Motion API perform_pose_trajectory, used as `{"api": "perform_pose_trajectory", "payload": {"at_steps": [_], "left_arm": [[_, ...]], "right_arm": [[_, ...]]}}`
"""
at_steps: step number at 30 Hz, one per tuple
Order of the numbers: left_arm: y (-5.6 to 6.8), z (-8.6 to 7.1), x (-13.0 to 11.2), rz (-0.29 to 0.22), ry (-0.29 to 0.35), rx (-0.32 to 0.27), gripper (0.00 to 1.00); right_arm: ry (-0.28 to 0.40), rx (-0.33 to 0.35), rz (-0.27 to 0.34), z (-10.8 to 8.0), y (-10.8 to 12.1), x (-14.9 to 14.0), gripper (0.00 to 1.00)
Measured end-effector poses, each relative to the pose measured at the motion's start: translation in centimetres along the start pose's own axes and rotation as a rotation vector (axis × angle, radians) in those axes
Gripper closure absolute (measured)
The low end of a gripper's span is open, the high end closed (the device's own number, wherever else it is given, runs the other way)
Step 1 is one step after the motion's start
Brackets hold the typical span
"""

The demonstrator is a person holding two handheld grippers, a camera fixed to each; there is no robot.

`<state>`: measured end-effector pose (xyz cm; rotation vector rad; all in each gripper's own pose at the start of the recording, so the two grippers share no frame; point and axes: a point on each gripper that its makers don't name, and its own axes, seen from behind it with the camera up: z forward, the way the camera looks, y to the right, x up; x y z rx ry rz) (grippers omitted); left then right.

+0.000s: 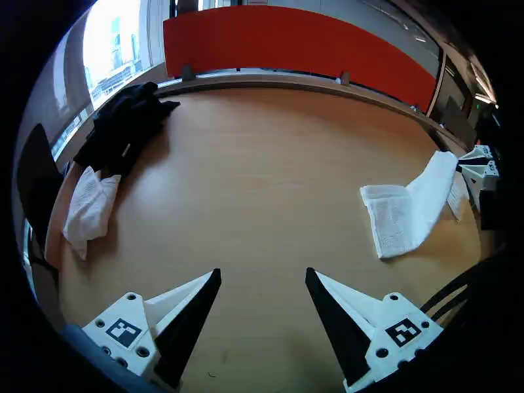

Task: Fold towel

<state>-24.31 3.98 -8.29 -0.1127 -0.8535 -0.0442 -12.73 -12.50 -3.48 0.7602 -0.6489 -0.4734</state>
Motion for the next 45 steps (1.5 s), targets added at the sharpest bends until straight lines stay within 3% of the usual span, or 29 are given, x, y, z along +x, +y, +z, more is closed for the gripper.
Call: {"api": "perform_pose_trajectory", "payload": {"at_steps": [17,26,27,32,33,45], "left_arm": [[-0.3,-0.2,0.2,-0.009,0.009,0.004,0.04],[-1.2,-0.6,-0.3,-0.024,0.008,0.017,0.04],[-1.3,-0.6,-0.4,-0.026,0.007,0.020,0.04],[-1.8,-0.7,-0.8,-0.031,0.001,0.029,0.04],[-1.9,-0.7,-0.8,-0.032,0.000,0.030,0.04],[-1.6,-0.6,-0.7,-0.030,0.002,0.026,0.04]], "right_arm": [[-0.012,0.114,-0.013,3.5,-5.1,0.5,0.95],[-0.035,0.191,-0.017,5.5,-8.4,0.1,0.95],[-0.044,0.199,-0.015,5.6,-8.7,-0.1,0.89],[-0.089,0.214,0.003,6.2,-9.6,-1.4,0.34],[-0.092,0.214,0.009,6.2,-9.6,-1.5,0.28],[-0.107,0.189,0.046,5.5,-8.6,-2.6,0.28]]}}
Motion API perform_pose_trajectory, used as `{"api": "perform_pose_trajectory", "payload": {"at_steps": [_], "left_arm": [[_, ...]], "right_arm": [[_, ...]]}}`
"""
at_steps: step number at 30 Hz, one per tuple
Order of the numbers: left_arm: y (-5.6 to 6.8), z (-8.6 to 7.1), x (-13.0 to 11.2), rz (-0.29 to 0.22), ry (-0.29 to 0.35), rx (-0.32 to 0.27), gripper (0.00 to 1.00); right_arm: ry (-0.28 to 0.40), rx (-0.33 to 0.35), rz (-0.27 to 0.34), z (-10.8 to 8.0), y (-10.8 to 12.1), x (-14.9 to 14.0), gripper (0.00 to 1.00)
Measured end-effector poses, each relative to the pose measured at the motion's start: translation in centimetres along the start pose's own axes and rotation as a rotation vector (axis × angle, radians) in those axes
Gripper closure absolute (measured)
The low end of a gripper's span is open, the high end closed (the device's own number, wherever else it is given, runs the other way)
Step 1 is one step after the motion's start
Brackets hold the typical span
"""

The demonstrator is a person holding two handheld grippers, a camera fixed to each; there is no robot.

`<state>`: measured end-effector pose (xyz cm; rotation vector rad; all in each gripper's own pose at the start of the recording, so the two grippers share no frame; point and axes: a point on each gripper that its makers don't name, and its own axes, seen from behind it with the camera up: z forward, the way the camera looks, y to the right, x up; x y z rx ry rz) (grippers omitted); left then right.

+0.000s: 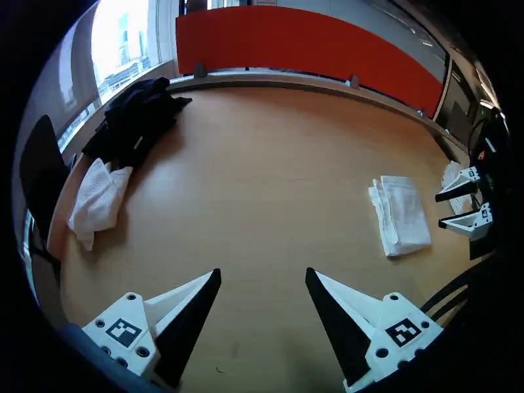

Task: Fold towel

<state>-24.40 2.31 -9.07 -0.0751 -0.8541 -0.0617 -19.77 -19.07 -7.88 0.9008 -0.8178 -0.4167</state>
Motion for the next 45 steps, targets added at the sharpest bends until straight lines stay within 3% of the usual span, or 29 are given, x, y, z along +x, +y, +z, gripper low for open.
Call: {"api": "perform_pose_trajectory", "payload": {"at_steps": [35,38,45], "left_arm": [[0.4,0.1,0.1,0.003,0.000,-0.006,0.04],[0.4,0.1,0.1,0.003,-0.001,-0.006,0.04],[0.4,0.1,-0.1,0.002,-0.001,-0.004,0.04]], "right_arm": [[-0.169,-0.041,0.061,0.4,0.1,-10.0,0.29],[-0.174,-0.044,0.064,0.4,0.1,-10.1,0.33],[-0.179,-0.045,0.089,0.8,0.1,-10.6,0.61]]}}
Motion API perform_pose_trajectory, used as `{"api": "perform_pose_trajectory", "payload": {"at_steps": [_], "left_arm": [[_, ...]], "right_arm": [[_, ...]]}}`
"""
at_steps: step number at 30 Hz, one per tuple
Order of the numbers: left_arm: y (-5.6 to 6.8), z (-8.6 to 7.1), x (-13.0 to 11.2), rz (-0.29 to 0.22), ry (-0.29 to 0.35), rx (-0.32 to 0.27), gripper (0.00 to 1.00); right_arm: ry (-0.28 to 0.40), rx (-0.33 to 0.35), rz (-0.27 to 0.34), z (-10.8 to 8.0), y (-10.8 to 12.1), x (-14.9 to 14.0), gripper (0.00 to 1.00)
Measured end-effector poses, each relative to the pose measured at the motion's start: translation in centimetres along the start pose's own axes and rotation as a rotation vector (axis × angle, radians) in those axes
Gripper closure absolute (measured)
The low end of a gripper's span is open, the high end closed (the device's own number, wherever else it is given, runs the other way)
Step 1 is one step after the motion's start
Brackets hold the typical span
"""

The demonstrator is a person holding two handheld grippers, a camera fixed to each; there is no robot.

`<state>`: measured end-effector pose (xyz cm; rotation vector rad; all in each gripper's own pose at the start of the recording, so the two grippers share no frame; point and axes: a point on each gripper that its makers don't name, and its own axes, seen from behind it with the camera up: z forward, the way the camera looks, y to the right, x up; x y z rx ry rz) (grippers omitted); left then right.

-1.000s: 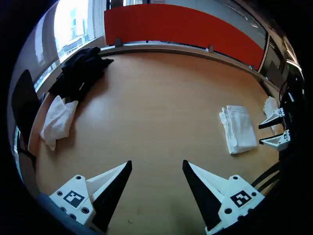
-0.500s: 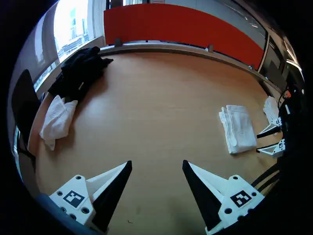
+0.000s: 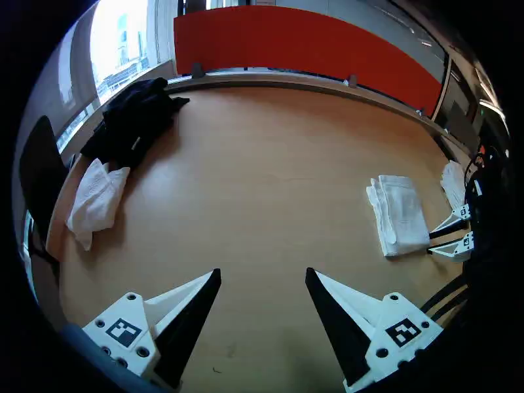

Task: Fold towel

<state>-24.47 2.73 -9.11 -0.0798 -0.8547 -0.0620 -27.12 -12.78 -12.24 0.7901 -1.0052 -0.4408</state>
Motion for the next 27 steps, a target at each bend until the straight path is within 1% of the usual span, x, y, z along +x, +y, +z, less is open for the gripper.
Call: {"api": "perform_pose_trajectory", "payload": {"at_steps": [2,6,10,12,13,20,27], "left_arm": [[0.0,0.0,0.0,-0.002,-0.001,0.000,0.04],[-0.2,0.0,0.0,-0.004,-0.001,0.002,0.04],[-0.2,0.0,0.0,-0.001,-0.002,0.004,0.04],[-0.2,0.0,-0.1,0.000,-0.002,0.004,0.04],[-0.2,0.0,-0.1,0.000,-0.002,0.004,0.04],[-0.2,0.0,-0.2,-0.001,-0.004,0.005,0.04],[-0.4,-0.1,-0.4,-0.002,-0.003,0.007,0.04]], "right_arm": [[0.000,0.000,0.007,0.1,0.0,-0.1,0.66],[0.002,-0.006,0.011,0.1,0.1,-0.1,0.71],[0.004,-0.013,0.011,0.0,0.2,-0.1,0.78],[0.006,-0.018,0.012,0.0,0.2,-0.2,0.84],[0.008,-0.021,0.012,0.0,0.3,-0.1,0.86],[0.024,-0.013,0.020,0.1,0.0,0.2,0.86],[0.033,-0.018,0.019,-0.6,0.0,0.9,0.87]]}}
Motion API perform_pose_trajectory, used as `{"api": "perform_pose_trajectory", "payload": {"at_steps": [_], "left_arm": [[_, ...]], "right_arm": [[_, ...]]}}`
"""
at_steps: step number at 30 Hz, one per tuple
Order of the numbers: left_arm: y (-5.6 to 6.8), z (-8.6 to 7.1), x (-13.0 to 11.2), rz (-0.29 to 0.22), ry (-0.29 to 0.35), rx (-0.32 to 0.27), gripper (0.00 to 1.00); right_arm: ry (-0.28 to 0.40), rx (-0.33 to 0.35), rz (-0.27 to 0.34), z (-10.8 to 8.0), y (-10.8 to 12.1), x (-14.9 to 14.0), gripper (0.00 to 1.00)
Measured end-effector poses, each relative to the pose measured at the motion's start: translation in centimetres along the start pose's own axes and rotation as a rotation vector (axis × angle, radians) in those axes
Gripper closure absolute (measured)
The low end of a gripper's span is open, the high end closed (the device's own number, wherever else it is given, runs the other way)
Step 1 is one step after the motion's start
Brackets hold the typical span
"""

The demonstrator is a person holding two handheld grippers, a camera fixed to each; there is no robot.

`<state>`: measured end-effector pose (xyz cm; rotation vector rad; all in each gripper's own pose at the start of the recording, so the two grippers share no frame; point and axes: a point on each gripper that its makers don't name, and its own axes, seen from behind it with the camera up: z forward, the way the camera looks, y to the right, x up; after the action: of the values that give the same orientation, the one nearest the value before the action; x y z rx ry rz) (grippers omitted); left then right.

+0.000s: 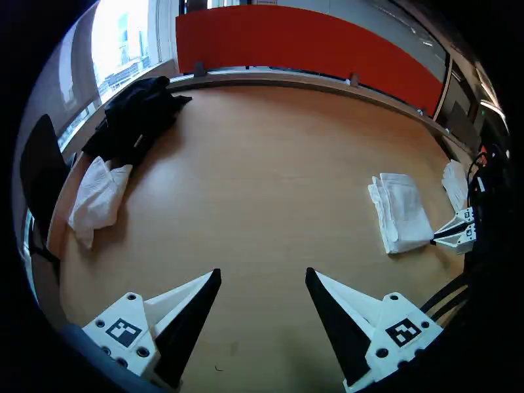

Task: Fold towel

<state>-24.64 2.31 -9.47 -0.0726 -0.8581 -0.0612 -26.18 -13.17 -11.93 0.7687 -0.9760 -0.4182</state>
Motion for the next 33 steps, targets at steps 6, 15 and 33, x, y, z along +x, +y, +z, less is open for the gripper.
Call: {"api": "perform_pose_trajectory", "payload": {"at_steps": [6,15,33], "left_arm": [[-0.1,-0.2,0.1,-0.006,0.007,0.000,0.04],[-0.3,-0.5,0.9,-0.018,0.029,-0.003,0.04],[0.3,-1.3,3.3,-0.007,0.084,-0.019,0.04]], "right_arm": [[0.039,-0.004,-0.005,-1.2,0.3,2.2,0.87],[0.120,-0.045,-0.079,-3.9,1.1,7.3,0.88],[0.297,-0.149,-0.171,-11.7,4.8,17.1,0.88]]}}
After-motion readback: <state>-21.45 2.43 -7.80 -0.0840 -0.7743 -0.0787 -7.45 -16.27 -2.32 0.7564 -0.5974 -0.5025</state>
